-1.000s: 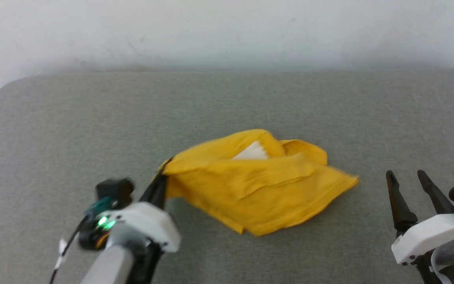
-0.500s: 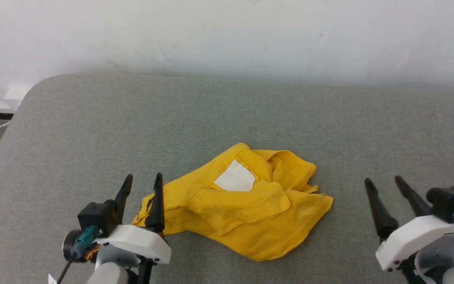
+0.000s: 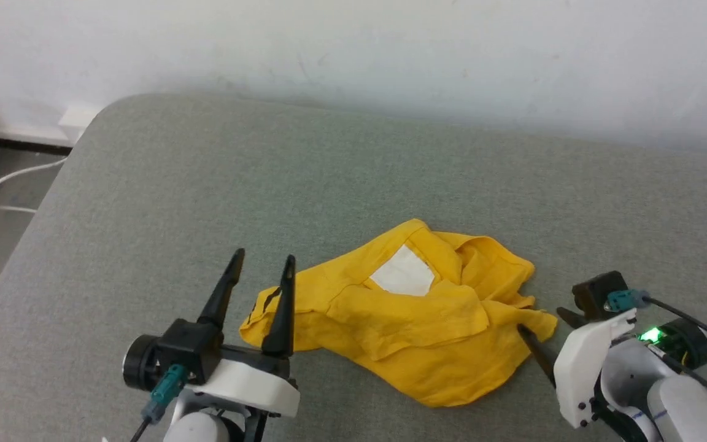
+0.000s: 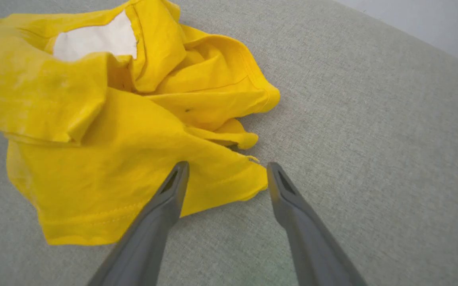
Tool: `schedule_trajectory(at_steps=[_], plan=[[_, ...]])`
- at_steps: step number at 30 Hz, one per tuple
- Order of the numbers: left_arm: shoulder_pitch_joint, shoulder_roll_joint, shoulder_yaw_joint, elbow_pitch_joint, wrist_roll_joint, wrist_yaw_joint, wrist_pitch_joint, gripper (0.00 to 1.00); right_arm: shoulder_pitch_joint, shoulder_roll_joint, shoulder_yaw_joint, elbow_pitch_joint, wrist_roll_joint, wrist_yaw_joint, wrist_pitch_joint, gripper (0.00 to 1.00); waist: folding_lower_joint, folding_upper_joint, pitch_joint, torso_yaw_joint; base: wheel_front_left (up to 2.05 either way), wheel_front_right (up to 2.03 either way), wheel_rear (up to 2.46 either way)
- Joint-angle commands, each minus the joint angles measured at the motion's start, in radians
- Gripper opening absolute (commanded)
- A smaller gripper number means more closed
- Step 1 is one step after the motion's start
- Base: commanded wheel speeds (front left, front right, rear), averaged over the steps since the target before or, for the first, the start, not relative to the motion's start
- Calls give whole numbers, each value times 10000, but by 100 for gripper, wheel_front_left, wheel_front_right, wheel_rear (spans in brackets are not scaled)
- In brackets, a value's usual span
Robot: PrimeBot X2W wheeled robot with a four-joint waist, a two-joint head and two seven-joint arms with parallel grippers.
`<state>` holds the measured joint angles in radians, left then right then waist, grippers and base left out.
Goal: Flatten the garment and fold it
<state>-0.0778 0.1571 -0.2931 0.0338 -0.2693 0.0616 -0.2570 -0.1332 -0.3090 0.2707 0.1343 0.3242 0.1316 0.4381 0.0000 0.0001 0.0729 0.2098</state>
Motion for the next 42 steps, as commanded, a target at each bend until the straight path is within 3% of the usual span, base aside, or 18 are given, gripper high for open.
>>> schedule_trajectory(at_steps=[1,8,9,10,14,19,26,27,28,34,42], plan=[[66,-119,32,-22,178,-158,-45,100,-323,-69,215,419,-4,-9,-65,100,0,-1,237,326,0,0,0],[-11,-527,54,196,499,-619,-46,100,-1225,-358,1490,2163,420,-9,-350,100,0,-1,492,792,0,0,0],[-4,-561,44,295,507,-683,-46,100,-1281,-431,1681,2364,518,-9,-361,90,0,-1,503,819,0,0,0],[10,-588,21,424,512,-743,-46,100,-1332,-516,1832,2542,567,-9,-420,0,0,-1,508,833,0,0,0],[-7,-667,50,677,592,-852,-46,100,-1385,-699,1794,3124,672,-9,-802,0,0,-1,482,719,0,0,0],[114,-716,114,935,676,-956,-47,100,-1001,-639,581,3412,513,-9,-1148,0,0,-1,215,261,0,0,0],[256,-730,82,1277,708,-1109,-47,100,769,-297,-869,2007,363,-9,-653,0,0,-1,-153,-544,0,0,0],[243,-734,22,1341,721,-1142,-47,100,941,-202,-992,1653,333,-9,-747,15,0,-1,-158,-662,0,0,0],[211,-738,-74,1415,746,-1189,-47,100,1091,-50,-1158,1375,379,-9,-821,100,0,-1,-168,-767,0,0,0],[-105,-794,-968,1629,895,-1531,381,100,1412,460,-1703,142,146,-9,-1271,100,0,-1,-200,-1281,0,0,0],[-914,-924,-2746,1798,800,-1817,2775,100,1676,976,-2335,-909,-316,-9,-1381,100,0,-1,-2,-2060,0,0,0]])
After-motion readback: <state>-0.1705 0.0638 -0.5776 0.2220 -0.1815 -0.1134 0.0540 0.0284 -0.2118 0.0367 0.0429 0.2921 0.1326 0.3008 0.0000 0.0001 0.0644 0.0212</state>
